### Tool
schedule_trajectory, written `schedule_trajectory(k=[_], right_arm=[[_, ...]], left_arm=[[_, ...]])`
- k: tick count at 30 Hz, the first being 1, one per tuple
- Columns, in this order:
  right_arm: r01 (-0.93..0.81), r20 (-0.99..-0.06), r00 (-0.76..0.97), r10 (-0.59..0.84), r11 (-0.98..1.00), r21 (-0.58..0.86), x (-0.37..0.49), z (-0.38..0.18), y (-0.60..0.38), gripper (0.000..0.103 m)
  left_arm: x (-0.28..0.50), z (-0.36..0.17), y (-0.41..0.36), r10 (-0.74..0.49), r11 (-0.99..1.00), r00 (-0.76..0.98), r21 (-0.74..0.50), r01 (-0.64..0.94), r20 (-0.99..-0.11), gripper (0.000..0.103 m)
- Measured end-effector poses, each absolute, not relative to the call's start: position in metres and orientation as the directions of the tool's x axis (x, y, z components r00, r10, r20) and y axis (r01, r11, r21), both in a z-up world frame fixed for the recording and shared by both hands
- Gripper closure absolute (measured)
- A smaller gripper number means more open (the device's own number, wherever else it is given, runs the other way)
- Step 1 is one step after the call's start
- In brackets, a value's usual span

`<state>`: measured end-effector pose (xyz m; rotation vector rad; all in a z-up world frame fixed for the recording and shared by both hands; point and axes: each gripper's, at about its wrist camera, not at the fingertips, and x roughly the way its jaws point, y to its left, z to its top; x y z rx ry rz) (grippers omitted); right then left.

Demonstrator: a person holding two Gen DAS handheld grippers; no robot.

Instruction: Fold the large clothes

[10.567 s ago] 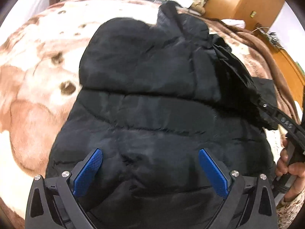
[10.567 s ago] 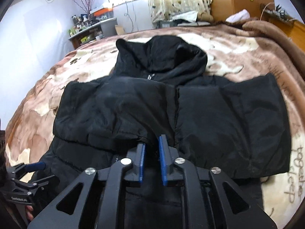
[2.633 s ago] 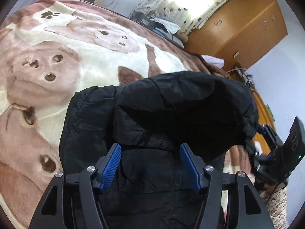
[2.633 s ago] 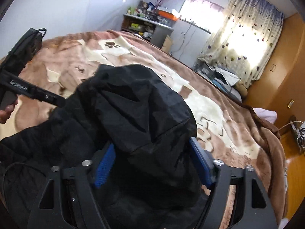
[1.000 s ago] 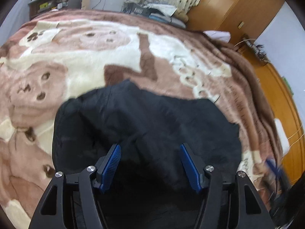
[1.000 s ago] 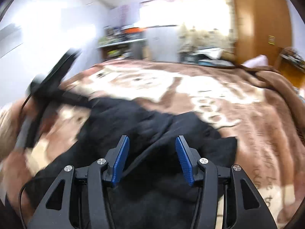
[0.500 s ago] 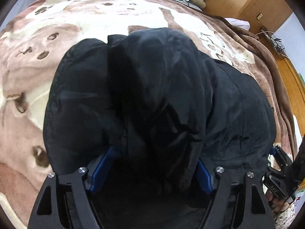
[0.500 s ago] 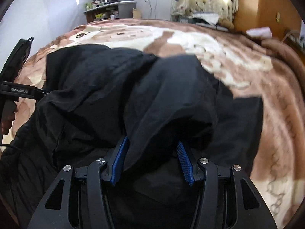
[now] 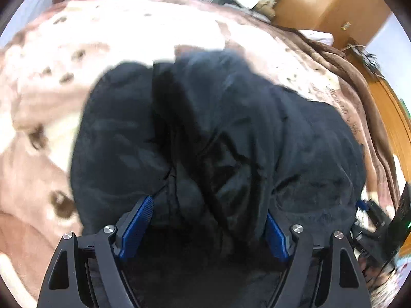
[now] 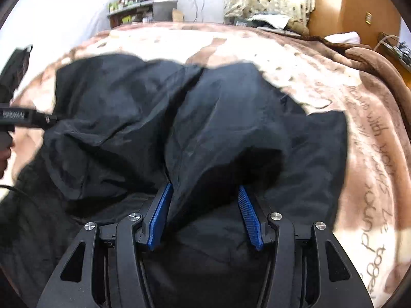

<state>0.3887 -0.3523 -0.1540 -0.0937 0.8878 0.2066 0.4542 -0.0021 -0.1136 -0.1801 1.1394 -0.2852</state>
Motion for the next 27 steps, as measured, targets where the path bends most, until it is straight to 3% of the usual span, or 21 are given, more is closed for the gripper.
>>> schedule_trajectory(k=[3, 10, 14, 21, 24, 25, 27], right_arm=[[-0.237, -0.725, 0.674, 0.142, 0.971, -0.030, 0.372, -0.121, -0.356, 0.049], [-0.204, -0.623, 0.770, 0.137, 0.978, -0.036, 0.325, -0.034, -0.386, 0.049], [-0.121, -0.580, 0.813, 0.054, 0.990, -0.078, 0.273, 0.023, -0.423, 0.049], [0.163, -0.478, 0.818, -0.322, 0.925, -0.344, 0.142, 0.134, -0.511, 0.049], [0.297, -0.384, 0.773, -0.505, 0.823, -0.484, 0.105, 0.173, -0.533, 0.034], [0.332, -0.344, 0.762, -0.549, 0.787, -0.521, 0.100, 0.178, -0.535, 0.033], [0.330, -0.359, 0.769, -0.528, 0.810, -0.485, 0.103, 0.170, -0.541, 0.033]], left_arm=[[0.439, -0.080, -0.001, -0.306, 0.950, 0.451, -0.240, 0.199, -0.839, 0.023], [0.431, -0.005, 0.028, -0.345, 0.938, 0.541, -0.290, 0.187, -0.767, 0.023], [0.422, 0.025, 0.036, -0.333, 0.943, 0.574, -0.268, 0.198, -0.748, 0.023], [0.400, 0.038, 0.029, -0.351, 0.936, 0.564, -0.282, 0.209, -0.748, 0.023], [0.398, 0.034, 0.021, -0.366, 0.931, 0.553, -0.305, 0.202, -0.749, 0.023], [0.398, 0.032, 0.018, -0.359, 0.933, 0.554, -0.301, 0.195, -0.752, 0.023], [0.399, 0.026, 0.008, -0.356, 0.934, 0.547, -0.296, 0.199, -0.757, 0.023]])
